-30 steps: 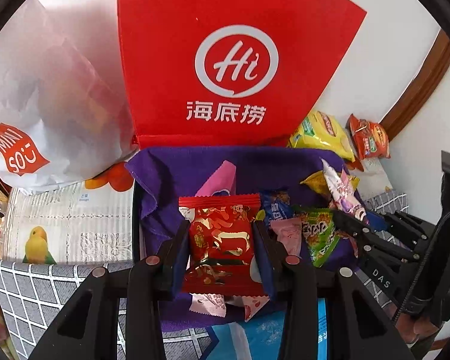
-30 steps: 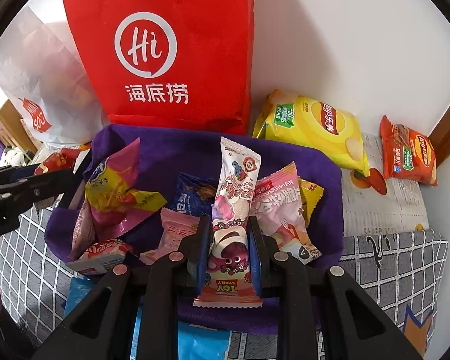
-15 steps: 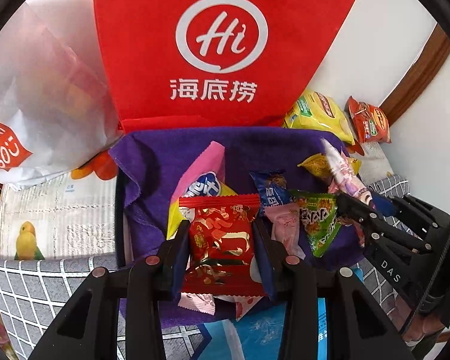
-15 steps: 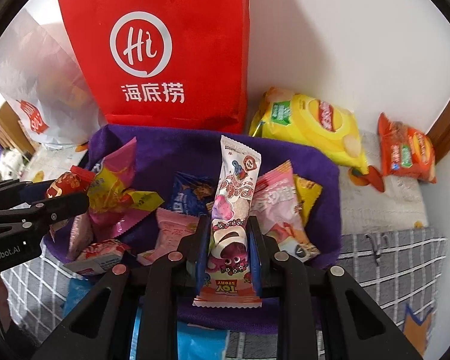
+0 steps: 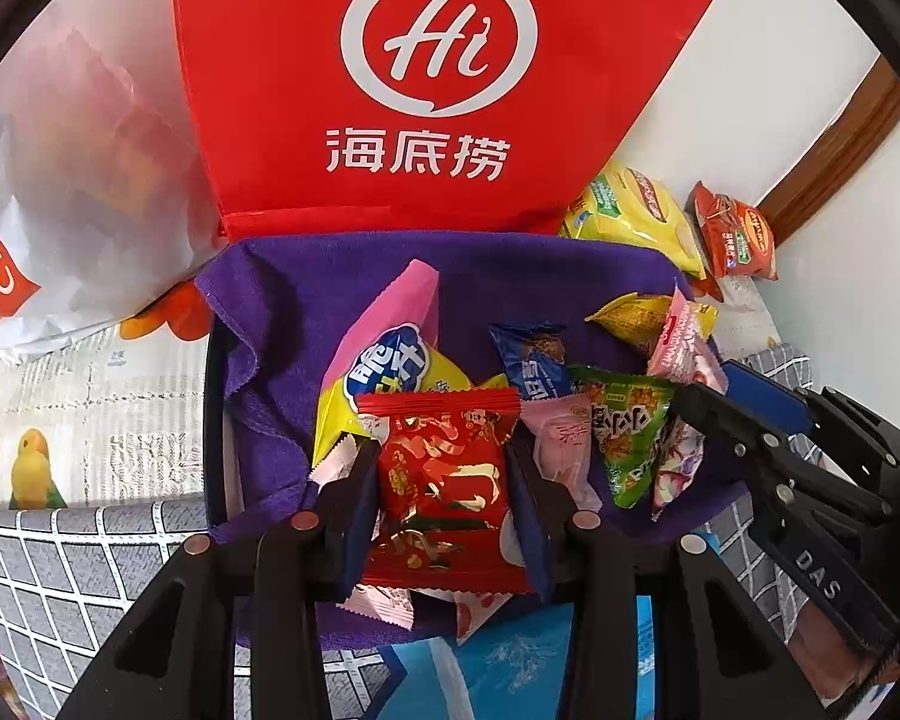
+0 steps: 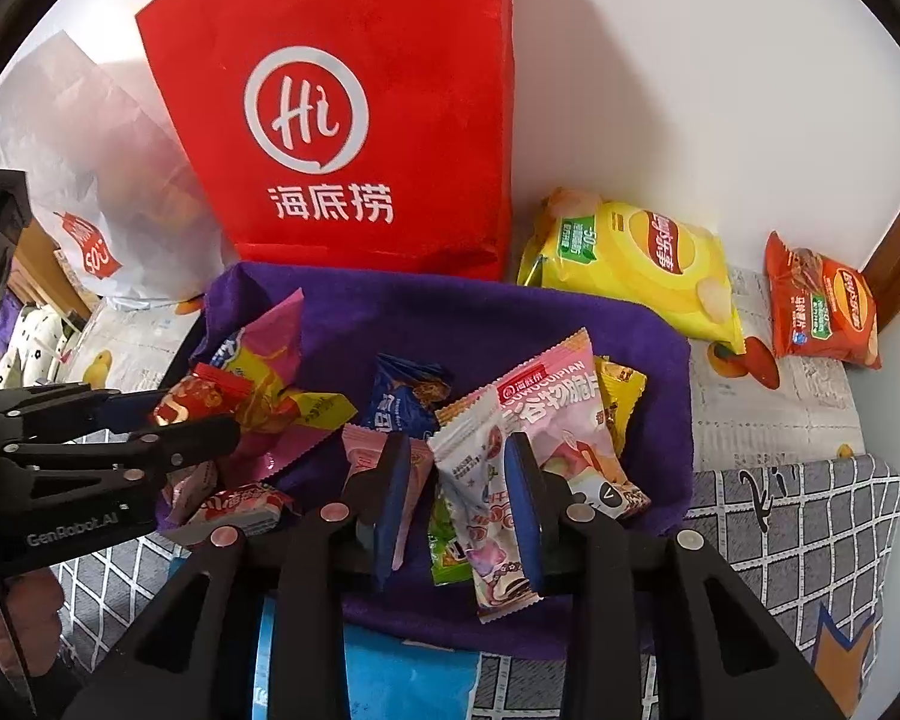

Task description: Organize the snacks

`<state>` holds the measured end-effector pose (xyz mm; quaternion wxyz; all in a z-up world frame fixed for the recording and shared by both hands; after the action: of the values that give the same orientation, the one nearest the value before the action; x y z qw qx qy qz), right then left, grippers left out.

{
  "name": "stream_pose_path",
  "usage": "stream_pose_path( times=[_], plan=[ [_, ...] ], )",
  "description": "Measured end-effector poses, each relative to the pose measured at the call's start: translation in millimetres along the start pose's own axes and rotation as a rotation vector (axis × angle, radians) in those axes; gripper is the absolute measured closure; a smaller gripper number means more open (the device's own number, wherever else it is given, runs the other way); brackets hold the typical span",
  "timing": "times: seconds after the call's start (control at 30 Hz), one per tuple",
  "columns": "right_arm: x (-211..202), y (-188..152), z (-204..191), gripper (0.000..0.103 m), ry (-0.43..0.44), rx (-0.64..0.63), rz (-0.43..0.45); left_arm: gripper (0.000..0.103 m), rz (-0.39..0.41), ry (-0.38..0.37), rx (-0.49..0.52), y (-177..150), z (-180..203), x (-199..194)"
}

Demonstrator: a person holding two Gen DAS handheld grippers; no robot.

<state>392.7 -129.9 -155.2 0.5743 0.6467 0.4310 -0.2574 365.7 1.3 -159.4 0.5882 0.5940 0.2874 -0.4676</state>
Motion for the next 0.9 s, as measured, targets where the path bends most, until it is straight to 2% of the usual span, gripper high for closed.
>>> stream_pose_path(
  times=[0.07,0.1,0.13,0.3,0.4,0.6,0.7,0.9],
  plan=[
    [-6.5,0.6,-3.4,0.062,0.007,-0.003,0.018,0.054,0.004,-0.005,-0.015,0.8,-1.4,-2.2],
    [-10.6,1.1,-5.0,0.060,0.011,-0.007,0.033,0.045,0.009,-0.008,-0.015,1.2,-1.1,-3.7],
    [-14.7,1.7,-6.5,0.060,0.011,-0.009,0.051,0.042,0.018,-0.014,-0.010,1.3,-0.2,-6.3],
    [-30.9,4.2,-9.8,0.056,0.017,-0.010,0.095,0.038,0.054,-0.030,0.009,3.0,5.3,-24.0],
    [-38.7,6.2,-9.3,0.055,0.038,0.020,0.091,0.037,0.079,-0.016,0.027,3.3,7.5,-36.2],
    [-63.0,5.2,-9.3,0.055,-0.002,0.031,0.138,0.033,0.120,0.011,0.011,2.7,7.3,-64.2],
    [-77.8,-0.5,-8.8,0.055,-0.011,0.043,0.125,0.032,0.156,0.013,0.018,2.2,12.5,-83.9],
    [-128.2,-26.6,-1.2,0.055,-0.042,0.075,0.164,0.032,0.189,0.032,0.055,-15.9,29.9,-123.4]
  ],
)
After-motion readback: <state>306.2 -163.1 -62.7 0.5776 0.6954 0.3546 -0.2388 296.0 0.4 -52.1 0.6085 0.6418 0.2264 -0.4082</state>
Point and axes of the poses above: each gripper's, at about its wrist camera, not at the fingertips, and x roughly the way its jaws point, z to its right, y to its top, the point moved 4 cm from there along x, roughly the way its jaws point, and after that the axes turned 11 degrees about x, right-handed, at the moved point
